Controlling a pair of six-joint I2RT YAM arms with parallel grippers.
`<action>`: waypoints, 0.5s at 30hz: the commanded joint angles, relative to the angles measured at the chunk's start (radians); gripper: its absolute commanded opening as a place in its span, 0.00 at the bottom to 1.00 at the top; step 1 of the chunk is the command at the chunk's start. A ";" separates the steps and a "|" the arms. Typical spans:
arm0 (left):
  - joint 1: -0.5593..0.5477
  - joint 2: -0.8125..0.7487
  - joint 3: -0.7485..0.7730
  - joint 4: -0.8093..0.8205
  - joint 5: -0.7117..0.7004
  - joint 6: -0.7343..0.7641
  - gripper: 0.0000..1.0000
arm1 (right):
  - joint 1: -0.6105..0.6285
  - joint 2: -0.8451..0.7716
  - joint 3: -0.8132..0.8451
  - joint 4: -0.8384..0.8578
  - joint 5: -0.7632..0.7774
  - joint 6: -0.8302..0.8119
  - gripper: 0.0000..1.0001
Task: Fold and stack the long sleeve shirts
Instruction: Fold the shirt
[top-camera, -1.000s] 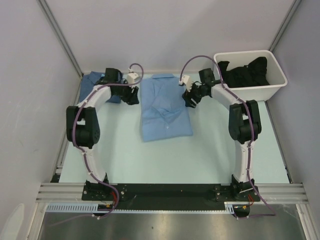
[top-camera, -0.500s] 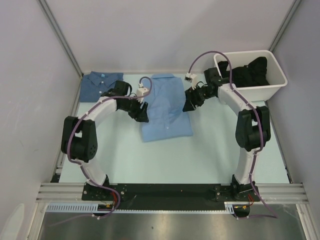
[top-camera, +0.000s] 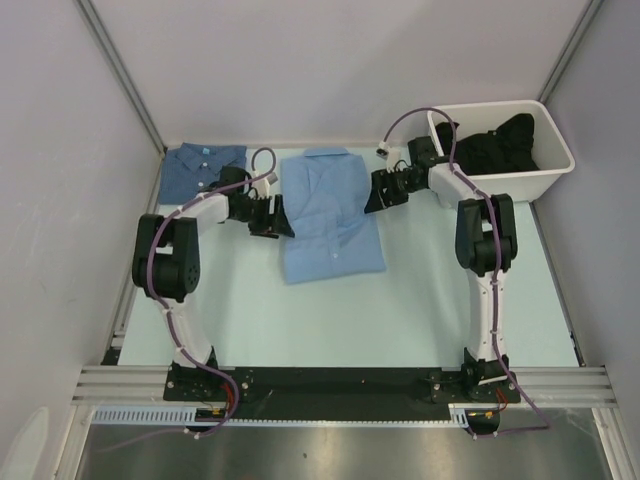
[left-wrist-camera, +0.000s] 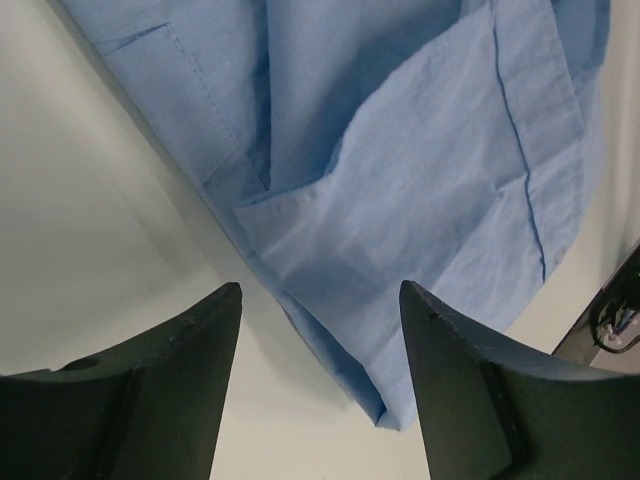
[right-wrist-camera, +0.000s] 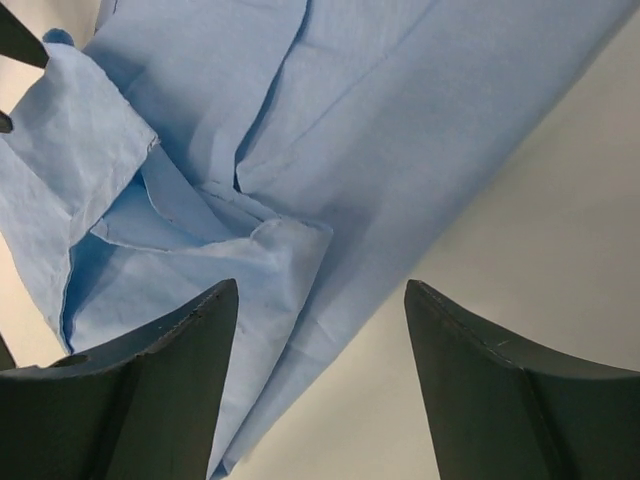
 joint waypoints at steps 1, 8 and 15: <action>-0.004 0.044 0.049 0.064 0.032 -0.092 0.69 | 0.014 0.021 0.059 0.058 -0.008 0.016 0.73; -0.004 0.084 0.098 0.102 0.047 -0.092 0.63 | 0.029 0.070 0.085 0.057 -0.022 -0.019 0.71; -0.005 0.116 0.124 0.141 0.072 -0.109 0.54 | 0.029 0.089 0.093 0.041 -0.048 -0.060 0.57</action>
